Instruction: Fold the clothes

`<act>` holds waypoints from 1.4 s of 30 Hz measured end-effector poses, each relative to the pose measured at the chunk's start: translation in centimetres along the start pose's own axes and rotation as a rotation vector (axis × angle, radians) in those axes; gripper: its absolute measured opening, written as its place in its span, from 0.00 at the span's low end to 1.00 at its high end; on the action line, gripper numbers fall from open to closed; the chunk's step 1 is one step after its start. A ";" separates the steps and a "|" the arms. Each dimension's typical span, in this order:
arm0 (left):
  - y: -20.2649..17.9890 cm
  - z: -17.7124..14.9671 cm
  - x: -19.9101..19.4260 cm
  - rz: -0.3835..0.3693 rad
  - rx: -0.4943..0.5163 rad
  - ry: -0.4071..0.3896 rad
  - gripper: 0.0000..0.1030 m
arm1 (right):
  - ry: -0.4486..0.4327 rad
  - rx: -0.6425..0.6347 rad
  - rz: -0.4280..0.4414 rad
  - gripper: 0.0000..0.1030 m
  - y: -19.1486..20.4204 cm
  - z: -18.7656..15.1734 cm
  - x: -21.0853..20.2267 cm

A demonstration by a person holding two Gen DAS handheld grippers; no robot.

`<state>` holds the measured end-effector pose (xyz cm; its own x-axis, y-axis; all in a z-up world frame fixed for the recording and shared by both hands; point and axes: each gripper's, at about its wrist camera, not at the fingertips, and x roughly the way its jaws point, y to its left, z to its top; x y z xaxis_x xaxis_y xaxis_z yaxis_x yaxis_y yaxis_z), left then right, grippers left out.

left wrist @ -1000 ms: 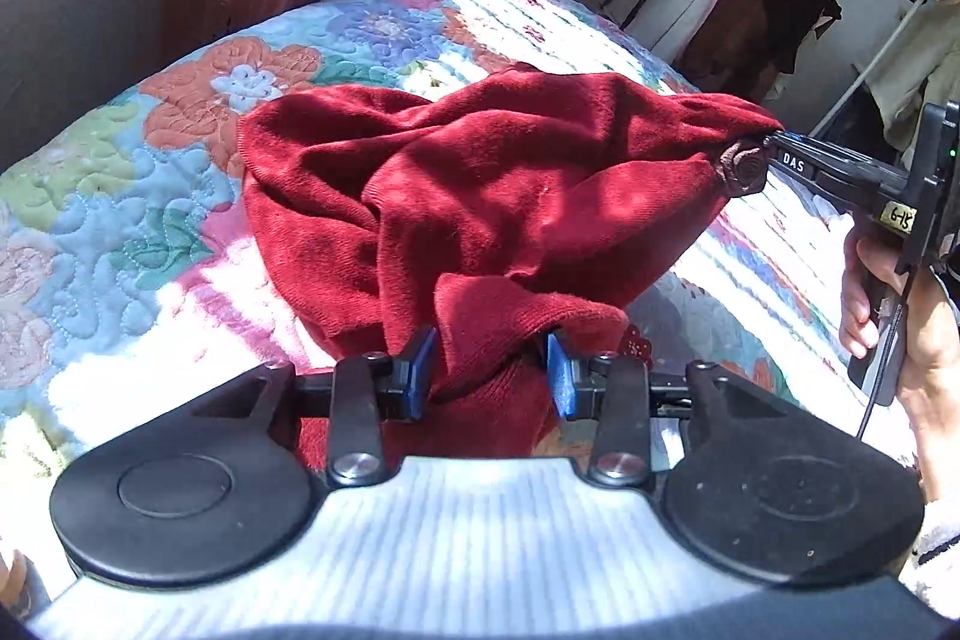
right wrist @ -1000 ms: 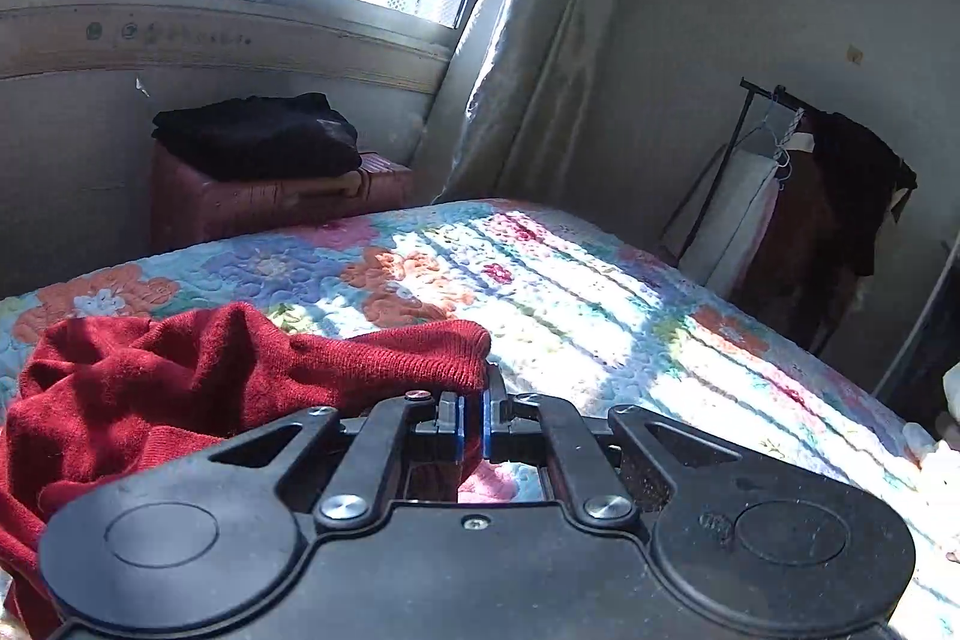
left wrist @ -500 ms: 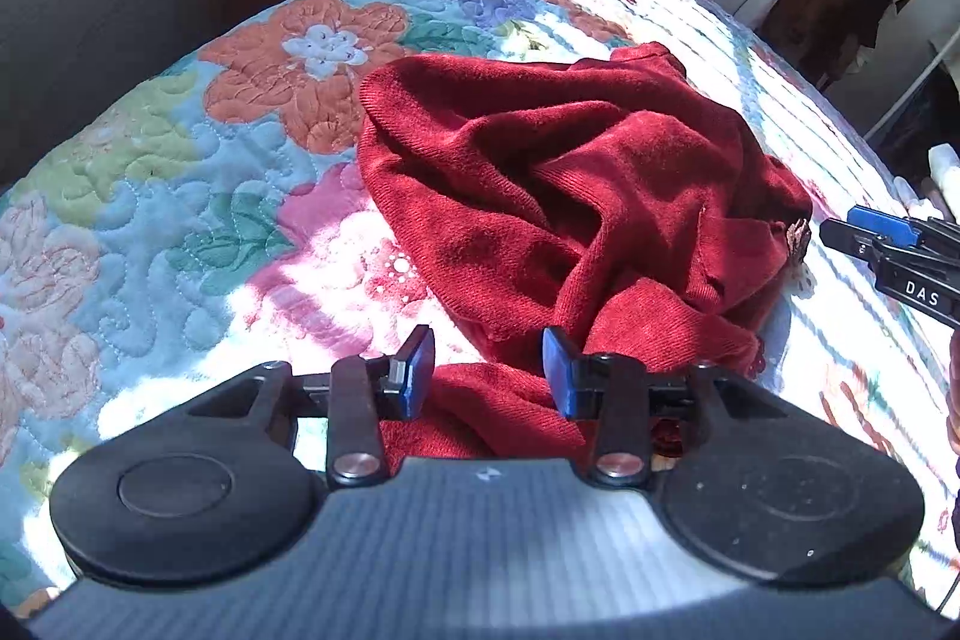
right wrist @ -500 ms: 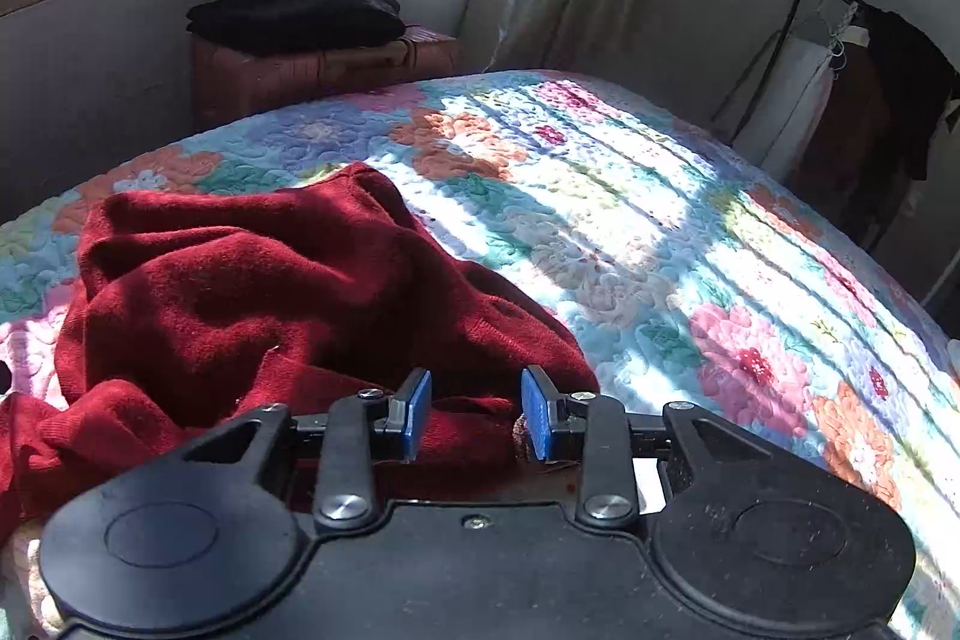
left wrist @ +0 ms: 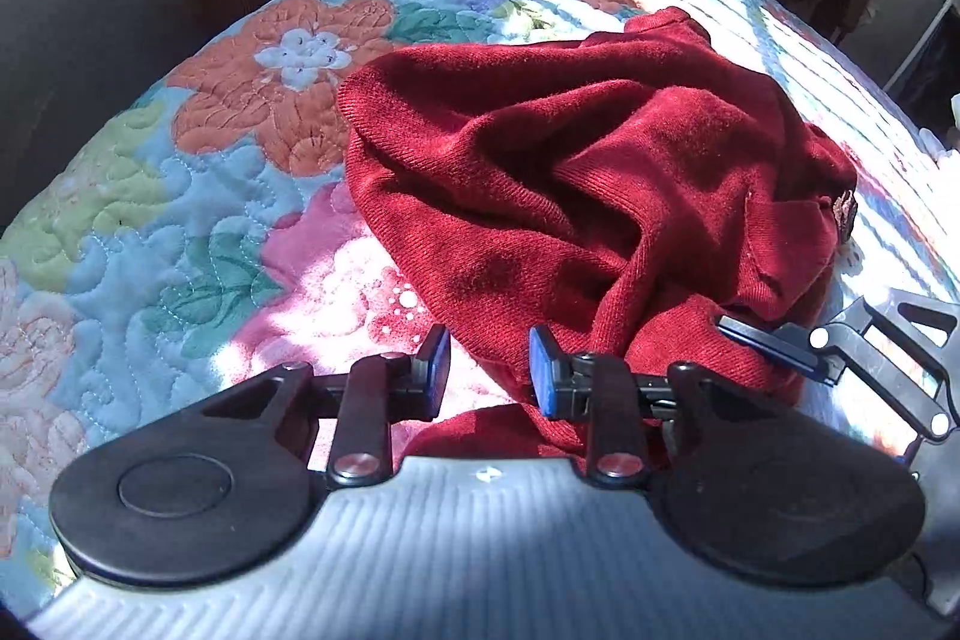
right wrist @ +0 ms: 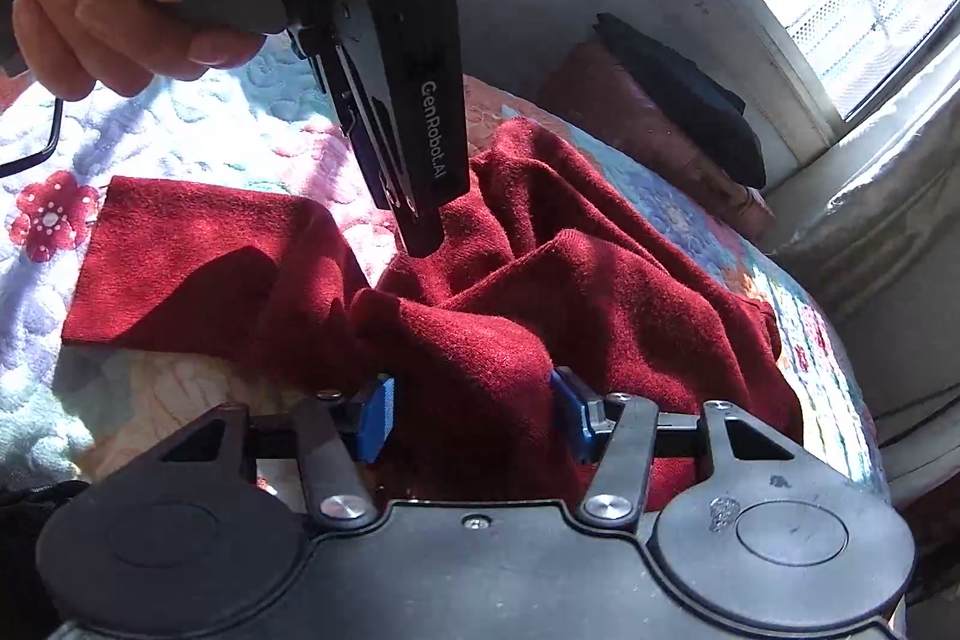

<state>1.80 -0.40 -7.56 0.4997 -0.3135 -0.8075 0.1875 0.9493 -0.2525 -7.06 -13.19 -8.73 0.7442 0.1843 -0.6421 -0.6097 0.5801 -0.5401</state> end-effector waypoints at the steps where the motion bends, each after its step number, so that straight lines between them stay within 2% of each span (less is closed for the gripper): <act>1: 0.1 -0.1 0.0 0.007 -0.004 0.004 0.27 | -0.003 0.004 -0.041 0.11 -0.1 0.0 -0.1; 3: 0.5 -0.3 0.0 0.024 -0.019 0.006 0.27 | -0.024 0.023 -0.102 0.06 -1.1 -0.2 -1.0; 7: 1.6 -0.7 -0.2 0.050 -0.083 -0.006 0.27 | -0.022 0.101 -0.258 0.06 -4.2 -1.3 -3.7; 10: 2.0 -0.9 -0.8 0.061 -0.095 -0.035 0.27 | 0.020 0.235 -0.340 0.06 -7.2 -2.7 -5.9; 13: 2.1 -1.2 -1.1 0.065 -0.091 -0.044 0.27 | 0.082 0.295 -0.445 0.06 -9.6 -4.3 -6.7; 16: 1.9 -1.4 -1.1 0.057 -0.095 -0.041 0.27 | 0.160 0.335 -0.496 0.06 -11.0 -5.5 -7.3; 20: 1.3 -1.6 -0.7 0.046 -0.086 -0.042 0.27 | 0.328 0.476 -0.398 0.06 -12.1 -8.1 -5.9; 22: 1.0 -1.6 -0.4 0.045 -0.079 -0.043 0.27 | 0.407 0.517 -0.384 0.07 -11.9 -9.8 -4.8; 23: 0.9 -1.5 -0.3 0.042 -0.078 -0.041 0.27 | 0.429 0.521 -0.392 0.11 -11.7 -10.6 -4.4; 24: 0.8 -1.5 -0.2 0.038 -0.079 -0.039 0.27 | 0.446 0.501 -0.415 0.28 -11.5 -11.2 -3.9; 26: 0.6 -1.4 0.1 0.025 -0.083 -0.033 0.28 | 0.461 0.466 -0.438 0.45 -11.4 -11.7 -3.6; 27: 0.5 -1.4 0.3 0.015 -0.088 -0.030 0.28 | 0.467 0.452 -0.445 0.45 -11.3 -11.8 -3.5; 30: 0.3 -1.3 1.2 -0.051 -0.144 -0.016 0.28 | 0.444 0.486 -0.409 0.46 -11.6 -11.3 -4.6; 33: -0.2 -1.5 2.0 -0.156 -0.218 0.024 0.28 | 0.341 0.562 -0.340 0.46 -11.6 -10.2 -7.4; 37: -2.1 -1.7 2.0 -0.084 -0.141 0.011 0.24 | 0.180 0.598 -0.243 0.46 -11.0 -8.8 -10.5; 40: -2.3 -1.6 2.4 -0.072 -0.136 0.017 0.24 | 0.117 0.482 -0.070 0.52 -9.4 -7.3 -9.6; 42: -2.2 -1.5 2.7 -0.072 -0.147 0.021 0.24 | 0.139 0.353 0.013 0.52 -7.2 -6.1 -7.6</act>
<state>1.51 -3.36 -9.99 0.4711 -0.3814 -0.7954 0.0953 0.9184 -0.3840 -9.94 -23.63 -3.29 0.6785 0.0981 -0.7280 -0.4688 0.8208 -0.3264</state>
